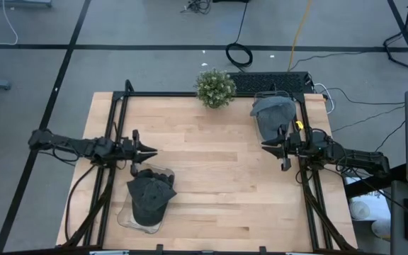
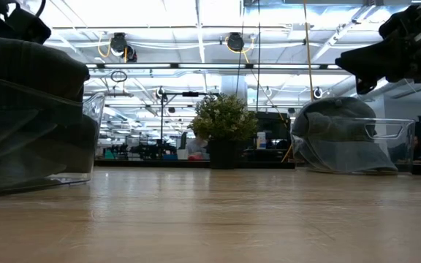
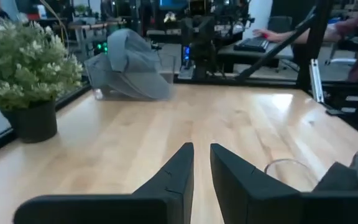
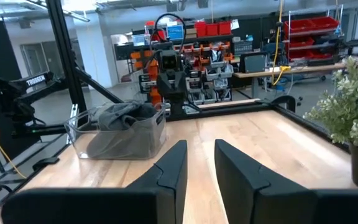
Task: Pick & Place hat
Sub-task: Return to Home Position
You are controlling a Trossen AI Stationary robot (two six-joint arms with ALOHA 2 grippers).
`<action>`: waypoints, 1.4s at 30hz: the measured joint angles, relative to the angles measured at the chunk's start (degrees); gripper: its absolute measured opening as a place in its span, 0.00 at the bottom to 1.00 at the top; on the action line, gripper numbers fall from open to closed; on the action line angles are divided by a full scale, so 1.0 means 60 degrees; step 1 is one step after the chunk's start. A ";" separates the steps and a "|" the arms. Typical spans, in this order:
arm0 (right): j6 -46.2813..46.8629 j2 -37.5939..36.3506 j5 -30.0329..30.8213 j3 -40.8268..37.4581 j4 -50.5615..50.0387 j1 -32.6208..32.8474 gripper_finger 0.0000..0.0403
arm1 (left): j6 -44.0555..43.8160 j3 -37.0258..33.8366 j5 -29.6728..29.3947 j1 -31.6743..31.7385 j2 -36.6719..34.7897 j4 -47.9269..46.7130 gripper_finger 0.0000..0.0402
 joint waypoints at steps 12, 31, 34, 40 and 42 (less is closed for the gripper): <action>-0.0690 -0.0004 -0.1538 0.0000 0.0000 0.0000 0.17 | -0.0023 0.0255 0.0851 0.0805 -0.0588 -0.0918 0.16; -0.0603 -0.0004 -0.1249 0.0000 0.1261 0.0000 0.17 | 0.0178 0.0250 0.0881 0.0877 -0.0624 -0.0794 0.16; -0.0603 -0.0004 -0.1251 0.0000 0.1261 0.0000 0.17 | 0.0178 0.0244 0.0878 0.0877 -0.0624 -0.0762 0.16; -0.0603 -0.0004 -0.1250 0.0000 0.1262 0.0000 0.17 | 0.0178 0.0244 0.0875 0.0877 -0.0624 -0.0744 0.16; -0.0603 -0.0004 -0.1253 0.0000 0.1261 0.0000 0.17 | 0.0178 0.0240 0.0875 0.0877 -0.0624 -0.0737 0.16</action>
